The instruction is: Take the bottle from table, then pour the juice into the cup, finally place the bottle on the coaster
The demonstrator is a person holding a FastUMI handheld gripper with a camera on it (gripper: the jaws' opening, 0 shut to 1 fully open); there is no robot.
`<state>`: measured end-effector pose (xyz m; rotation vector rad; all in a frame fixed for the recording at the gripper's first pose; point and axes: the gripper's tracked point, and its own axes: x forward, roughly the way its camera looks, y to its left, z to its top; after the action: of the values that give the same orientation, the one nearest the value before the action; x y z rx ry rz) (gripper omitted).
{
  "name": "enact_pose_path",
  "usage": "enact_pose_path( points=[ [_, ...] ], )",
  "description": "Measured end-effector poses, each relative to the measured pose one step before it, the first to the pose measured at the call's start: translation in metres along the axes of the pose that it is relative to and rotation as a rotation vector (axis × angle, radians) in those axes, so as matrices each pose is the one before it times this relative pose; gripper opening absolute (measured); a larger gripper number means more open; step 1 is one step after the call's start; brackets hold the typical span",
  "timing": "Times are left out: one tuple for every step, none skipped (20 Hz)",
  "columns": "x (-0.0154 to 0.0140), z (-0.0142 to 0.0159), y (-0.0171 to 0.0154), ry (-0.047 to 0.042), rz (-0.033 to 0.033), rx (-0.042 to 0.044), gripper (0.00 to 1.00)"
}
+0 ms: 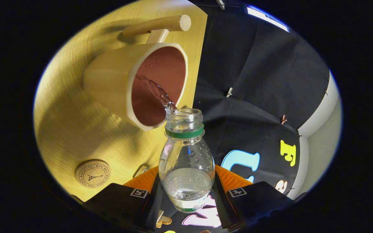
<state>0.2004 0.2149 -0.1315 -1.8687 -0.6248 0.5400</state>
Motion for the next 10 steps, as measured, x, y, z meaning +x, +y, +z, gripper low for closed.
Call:
enact_pose_path(
  points=[
    [0.00105,0.00073,-0.00111,-0.00364,-0.00245,-0.00546,0.74],
    [0.00047,0.00020,-0.00070,-0.00445,-0.00237,-0.00724,0.74],
    [0.00067,-0.00039,-0.00140,-0.00656,-0.00468,-0.01157,0.74],
    [0.00092,0.00147,-0.00195,-0.00959,-0.00865,-0.01453,0.74],
    [0.00078,-0.00007,-0.00151,-0.00693,-0.00780,-0.01099,0.74],
    [0.00033,-0.00057,-0.00145,-0.00482,-0.00928,-0.00225,0.74],
    [0.00114,-0.00084,0.00095,0.00009,-0.00441,0.00091,0.74],
    [-0.00048,-0.00076,0.00053,-0.00130,-0.00283,-0.00229,0.74],
    [0.00028,0.00235,-0.00111,-0.00288,-0.00315,-0.00768,0.74],
    [0.00031,0.00090,-0.00041,-0.00496,-0.00166,-0.00900,0.74]
  ],
)
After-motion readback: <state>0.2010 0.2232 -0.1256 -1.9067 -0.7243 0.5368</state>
